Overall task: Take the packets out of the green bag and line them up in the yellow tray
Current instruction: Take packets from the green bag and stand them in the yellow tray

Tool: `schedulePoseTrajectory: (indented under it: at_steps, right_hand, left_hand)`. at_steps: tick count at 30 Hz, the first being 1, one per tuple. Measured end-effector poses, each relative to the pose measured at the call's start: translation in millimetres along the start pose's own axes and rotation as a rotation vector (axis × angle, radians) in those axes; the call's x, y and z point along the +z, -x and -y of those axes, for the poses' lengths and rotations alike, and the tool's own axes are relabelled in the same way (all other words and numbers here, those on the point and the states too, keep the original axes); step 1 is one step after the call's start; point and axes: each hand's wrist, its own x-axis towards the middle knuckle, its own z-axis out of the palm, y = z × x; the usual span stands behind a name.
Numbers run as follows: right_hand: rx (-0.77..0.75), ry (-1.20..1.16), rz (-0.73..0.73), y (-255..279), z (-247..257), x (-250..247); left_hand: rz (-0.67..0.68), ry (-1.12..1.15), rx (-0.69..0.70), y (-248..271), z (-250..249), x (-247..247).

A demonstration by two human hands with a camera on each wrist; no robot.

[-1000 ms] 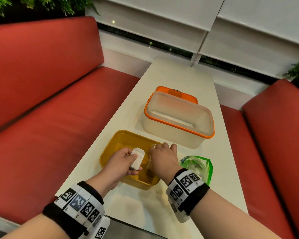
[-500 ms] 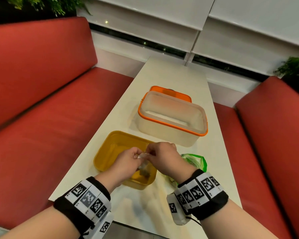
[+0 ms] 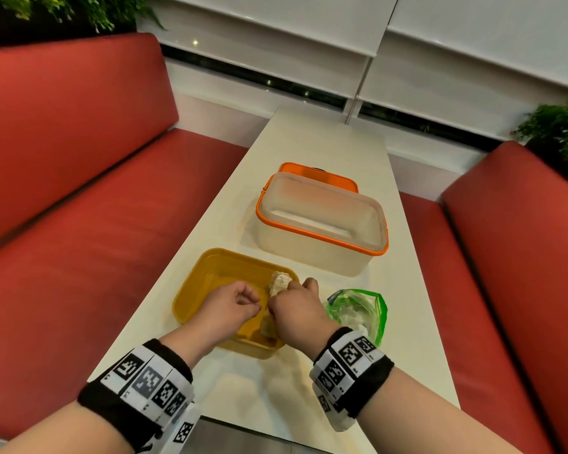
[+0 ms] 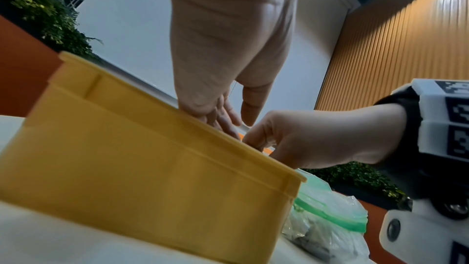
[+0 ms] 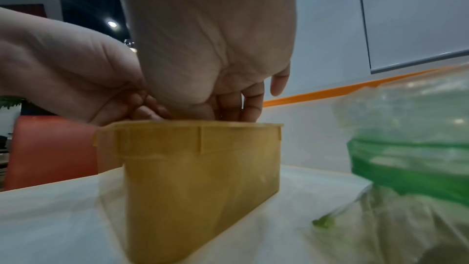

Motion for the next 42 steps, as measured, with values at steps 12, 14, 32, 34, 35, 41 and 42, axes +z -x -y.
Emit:
schedulePoseTrajectory:
  at_steps: [12,14,32,34,35,41,42]
  right_hand:
    - [0.094,-0.107,-0.166,15,-6,2]
    - [0.182,-0.217,-0.277,28,-20,3]
    - [0.71,-1.023,-0.317,79,-133,62]
    - [0.668,-1.11,-0.287,78,-131,63]
    - [0.656,-1.101,-0.259,77,-131,65]
    - [0.655,-0.988,-0.286,67,-135,74]
    - [0.663,-1.005,-0.279,66,-134,75]
  left_hand:
    - [-0.054,0.06,-0.023,0,1,-5]
    - [-0.056,0.052,-0.018,2,-2,-5]
    - [0.33,-0.529,0.141,-1,-56,135]
    - [0.342,-0.531,0.106,-4,-55,142]
    - [0.347,-0.522,0.094,-3,-55,146]
    - [0.343,-0.239,-0.04,1,-58,152]
    - [0.335,-0.178,-0.066,1,-57,151]
